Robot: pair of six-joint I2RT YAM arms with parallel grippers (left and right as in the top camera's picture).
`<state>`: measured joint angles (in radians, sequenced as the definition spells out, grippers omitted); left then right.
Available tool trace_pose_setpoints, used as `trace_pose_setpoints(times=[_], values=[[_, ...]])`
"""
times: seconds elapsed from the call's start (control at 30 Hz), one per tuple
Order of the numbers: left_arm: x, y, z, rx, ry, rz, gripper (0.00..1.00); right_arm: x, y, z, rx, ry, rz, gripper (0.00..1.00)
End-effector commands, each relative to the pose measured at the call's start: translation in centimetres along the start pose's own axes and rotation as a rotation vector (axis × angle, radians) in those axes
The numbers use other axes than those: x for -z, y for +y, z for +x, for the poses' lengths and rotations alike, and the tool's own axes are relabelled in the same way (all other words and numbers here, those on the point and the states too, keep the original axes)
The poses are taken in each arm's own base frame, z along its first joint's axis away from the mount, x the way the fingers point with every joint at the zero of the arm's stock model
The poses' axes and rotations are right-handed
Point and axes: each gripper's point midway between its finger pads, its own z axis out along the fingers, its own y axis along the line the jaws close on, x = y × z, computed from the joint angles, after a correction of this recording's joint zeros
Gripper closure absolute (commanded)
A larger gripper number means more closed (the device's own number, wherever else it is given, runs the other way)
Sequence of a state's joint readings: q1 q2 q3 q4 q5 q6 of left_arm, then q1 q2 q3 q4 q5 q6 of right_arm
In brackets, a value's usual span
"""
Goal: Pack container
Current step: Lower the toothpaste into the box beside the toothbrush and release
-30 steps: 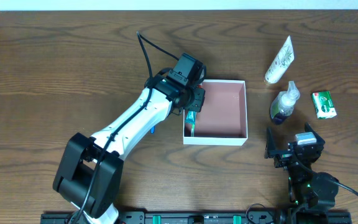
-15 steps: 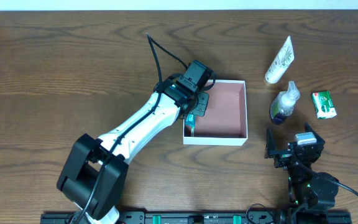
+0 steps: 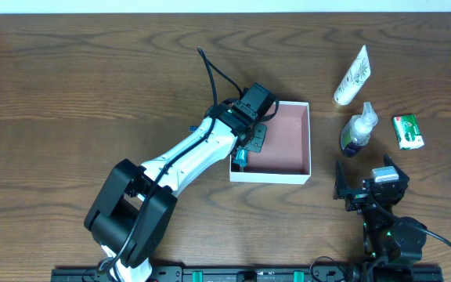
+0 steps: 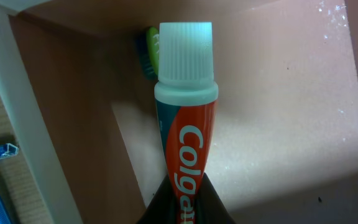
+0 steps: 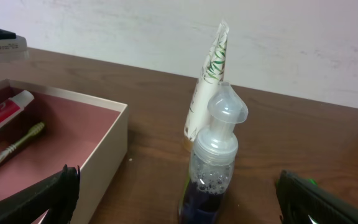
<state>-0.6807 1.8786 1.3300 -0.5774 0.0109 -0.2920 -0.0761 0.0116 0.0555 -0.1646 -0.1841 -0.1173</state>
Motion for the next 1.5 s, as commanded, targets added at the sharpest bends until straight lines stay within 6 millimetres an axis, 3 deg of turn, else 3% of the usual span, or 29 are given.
trace_pose_setpoints(times=[0.0, 0.3, 0.63, 0.93, 1.07, 1.27, 1.37, 1.47], values=[[0.0, 0.4, -0.7, 0.012, -0.022, -0.026, 0.93, 0.0, 0.3, 0.1, 0.013, -0.002, -0.012, 0.01], [-0.8, 1.1, -0.7, 0.045, -0.024, -0.070, 0.83, 0.0, 0.3, 0.1, 0.013, -0.002, -0.012, 0.01], [-1.7, 1.2, -0.3, 0.051, -0.005, -0.077, 0.83, 0.0, 0.3, 0.1, 0.013, -0.002, -0.012, 0.01], [-1.3, 0.8, -1.1, 0.051, -0.025, -0.063, 0.83, 0.0, 0.3, 0.1, 0.013, -0.002, -0.012, 0.01], [0.1, -0.4, -2.2, 0.053, -0.034, -0.007, 0.83, 0.0, 0.3, 0.1, 0.013, -0.002, -0.012, 0.01], [4.4, -1.5, -4.4, 0.055, -0.081, 0.036, 0.83, 0.0, 0.3, 0.1, 0.013, -0.002, -0.012, 0.01], [7.4, -1.2, -5.0, 0.048, -0.103, 0.040, 0.73, 0.0, 0.3, 0.1, 0.013, -0.002, -0.012, 0.01], [9.9, 0.0, -4.7, 0.067, -0.109, 0.033, 0.72, 0.0, 0.3, 0.1, 0.013, -0.002, -0.012, 0.01]])
